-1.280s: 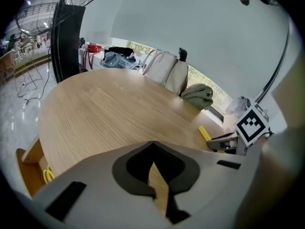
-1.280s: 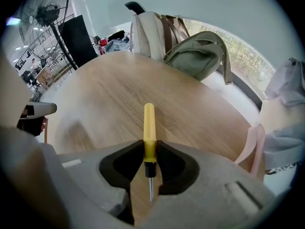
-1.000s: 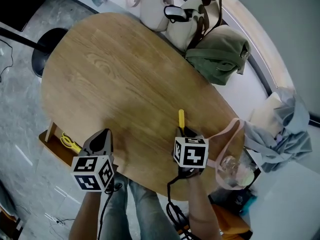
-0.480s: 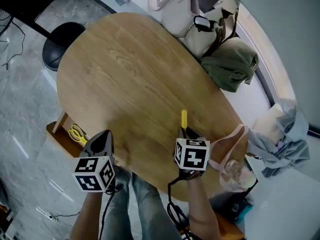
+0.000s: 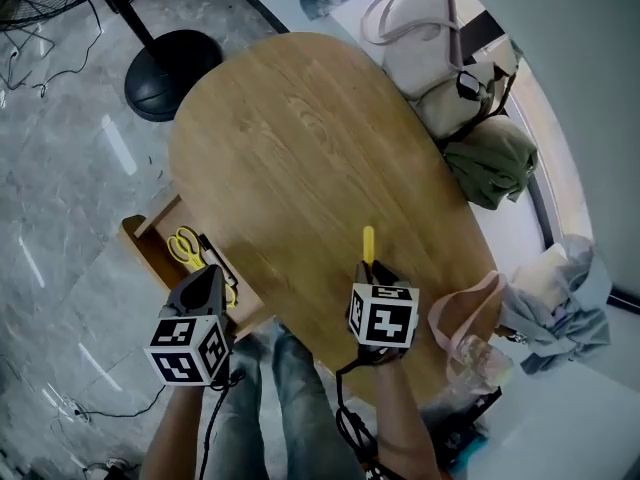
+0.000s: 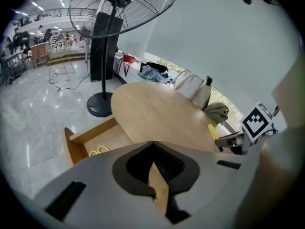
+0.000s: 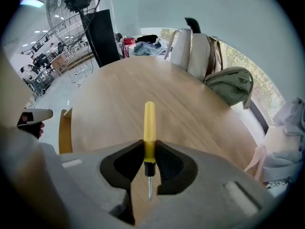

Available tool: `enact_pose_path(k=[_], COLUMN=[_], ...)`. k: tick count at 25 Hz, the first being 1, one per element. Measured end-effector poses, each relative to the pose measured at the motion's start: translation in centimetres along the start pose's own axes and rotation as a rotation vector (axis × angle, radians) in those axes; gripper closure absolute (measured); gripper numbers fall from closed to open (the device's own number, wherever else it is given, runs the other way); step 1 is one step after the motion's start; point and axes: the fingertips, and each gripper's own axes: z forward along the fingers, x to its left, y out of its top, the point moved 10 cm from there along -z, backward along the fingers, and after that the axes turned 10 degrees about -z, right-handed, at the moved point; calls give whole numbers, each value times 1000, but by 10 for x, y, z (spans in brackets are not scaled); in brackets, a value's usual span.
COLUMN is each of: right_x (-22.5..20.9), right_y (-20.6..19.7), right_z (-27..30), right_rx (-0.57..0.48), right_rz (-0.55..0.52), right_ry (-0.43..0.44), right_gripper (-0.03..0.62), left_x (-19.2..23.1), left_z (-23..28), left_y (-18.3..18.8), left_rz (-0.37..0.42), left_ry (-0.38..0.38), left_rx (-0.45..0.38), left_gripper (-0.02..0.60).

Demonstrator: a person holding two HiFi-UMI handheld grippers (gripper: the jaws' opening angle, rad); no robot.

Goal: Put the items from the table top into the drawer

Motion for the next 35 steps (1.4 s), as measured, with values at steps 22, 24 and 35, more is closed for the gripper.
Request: enact_pose_path(k=[22, 24, 35], right_x=[179, 194, 271], right_y=[51, 52, 50], right_z=[-4, -5, -4], right_rx=[-30, -28, -24], right_rz=[-300, -324, -451], right_ry=[122, 134, 208], right_gripper=[516, 516, 516], left_x=[145, 155, 201], left_z=[-99, -106, -141], left_y=[-35, -39, -70], left_rz=[-245, -267, -371], left_ry=[142, 151, 204], left_rx=[-128, -137, -185], left_gripper=[586, 586, 586])
